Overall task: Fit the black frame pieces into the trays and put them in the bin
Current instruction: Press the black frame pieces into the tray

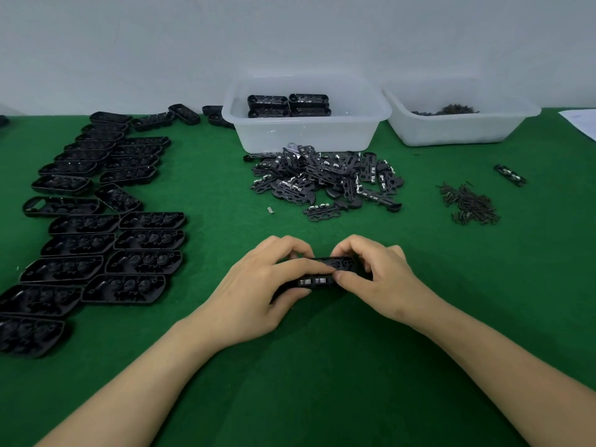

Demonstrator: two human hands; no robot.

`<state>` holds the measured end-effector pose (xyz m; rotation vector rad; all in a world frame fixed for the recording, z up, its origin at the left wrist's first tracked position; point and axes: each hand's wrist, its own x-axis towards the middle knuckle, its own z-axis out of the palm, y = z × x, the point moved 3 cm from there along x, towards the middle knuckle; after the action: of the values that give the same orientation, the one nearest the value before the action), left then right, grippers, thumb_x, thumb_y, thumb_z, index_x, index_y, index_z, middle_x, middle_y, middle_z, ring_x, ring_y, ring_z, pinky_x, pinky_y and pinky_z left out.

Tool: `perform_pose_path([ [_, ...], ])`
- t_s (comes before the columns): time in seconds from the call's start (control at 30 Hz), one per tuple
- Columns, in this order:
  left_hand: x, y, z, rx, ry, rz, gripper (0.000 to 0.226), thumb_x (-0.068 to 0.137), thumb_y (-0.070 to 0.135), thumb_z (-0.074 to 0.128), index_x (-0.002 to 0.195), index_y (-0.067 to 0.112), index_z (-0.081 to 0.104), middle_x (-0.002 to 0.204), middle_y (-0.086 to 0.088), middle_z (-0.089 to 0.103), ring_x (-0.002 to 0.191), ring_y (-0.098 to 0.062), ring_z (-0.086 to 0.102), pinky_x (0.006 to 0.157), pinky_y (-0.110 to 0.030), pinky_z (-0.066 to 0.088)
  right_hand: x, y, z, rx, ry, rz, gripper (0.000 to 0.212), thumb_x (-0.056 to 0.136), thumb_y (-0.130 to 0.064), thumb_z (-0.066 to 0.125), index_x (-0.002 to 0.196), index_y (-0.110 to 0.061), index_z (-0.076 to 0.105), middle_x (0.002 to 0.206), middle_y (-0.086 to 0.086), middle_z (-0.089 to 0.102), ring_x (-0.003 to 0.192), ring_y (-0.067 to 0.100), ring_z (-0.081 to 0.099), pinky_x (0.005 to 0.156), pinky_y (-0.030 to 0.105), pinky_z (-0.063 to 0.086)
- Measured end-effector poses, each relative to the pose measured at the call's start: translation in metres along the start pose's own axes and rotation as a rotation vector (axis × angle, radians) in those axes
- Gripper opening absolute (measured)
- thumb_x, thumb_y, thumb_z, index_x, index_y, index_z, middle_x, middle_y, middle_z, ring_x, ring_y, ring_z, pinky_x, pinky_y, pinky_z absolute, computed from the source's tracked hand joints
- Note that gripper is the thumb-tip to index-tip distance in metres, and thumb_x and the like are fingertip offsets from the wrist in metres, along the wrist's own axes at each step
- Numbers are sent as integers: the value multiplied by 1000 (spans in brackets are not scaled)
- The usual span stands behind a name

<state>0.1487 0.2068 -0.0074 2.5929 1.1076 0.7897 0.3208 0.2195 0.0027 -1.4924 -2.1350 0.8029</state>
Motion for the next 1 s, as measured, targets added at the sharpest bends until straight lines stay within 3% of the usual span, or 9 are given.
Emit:
perform_pose_path([
  [0.1, 0, -1, 0, -16, 5, -10, 34, 83, 19, 63, 117, 25, 63, 108, 6, 54, 94, -13, 49, 81, -33, 45, 0, 1, -2, 48, -60, 41, 12, 85, -20, 56, 94, -27, 53, 79, -23, 43, 76, -29, 28, 77, 28, 22],
  [0.23, -1, -1, -1, -9, 13, -14, 31, 83, 18, 65, 113, 24, 65, 108, 4, 55, 94, -14, 50, 79, -35, 46, 2, 4, -3, 86, -80, 95, 16, 85, -18, 55, 93, -32, 54, 73, -22, 41, 75, -6, 33, 79, 28, 23],
  [0.43, -4, 1, 0, 24, 16, -22, 28, 84, 18, 63, 111, 21, 67, 108, 0, 57, 93, -18, 52, 76, -39, 49, -1, 0, -2, 34, -64, 13, 16, 85, -21, 55, 100, -25, 54, 80, -23, 44, 73, -32, 26, 77, 28, 22],
  [0.67, -2, 1, -3, -32, -21, -81, 29, 86, 15, 63, 114, 20, 67, 108, -3, 60, 96, -22, 55, 85, -41, 46, -1, 2, 1, -28, 80, -53, 20, 85, -27, 57, 105, -27, 57, 83, -22, 40, 74, -2, 41, 86, 32, 31],
  [1.0, -4, 0, -6, -59, -33, -103, 28, 89, 16, 59, 115, 20, 66, 112, -2, 62, 99, -22, 57, 88, -41, 44, -4, 6, 3, -43, 162, -110, 21, 83, -31, 57, 104, -26, 57, 93, -15, 45, 78, 0, 45, 84, 32, 38],
])
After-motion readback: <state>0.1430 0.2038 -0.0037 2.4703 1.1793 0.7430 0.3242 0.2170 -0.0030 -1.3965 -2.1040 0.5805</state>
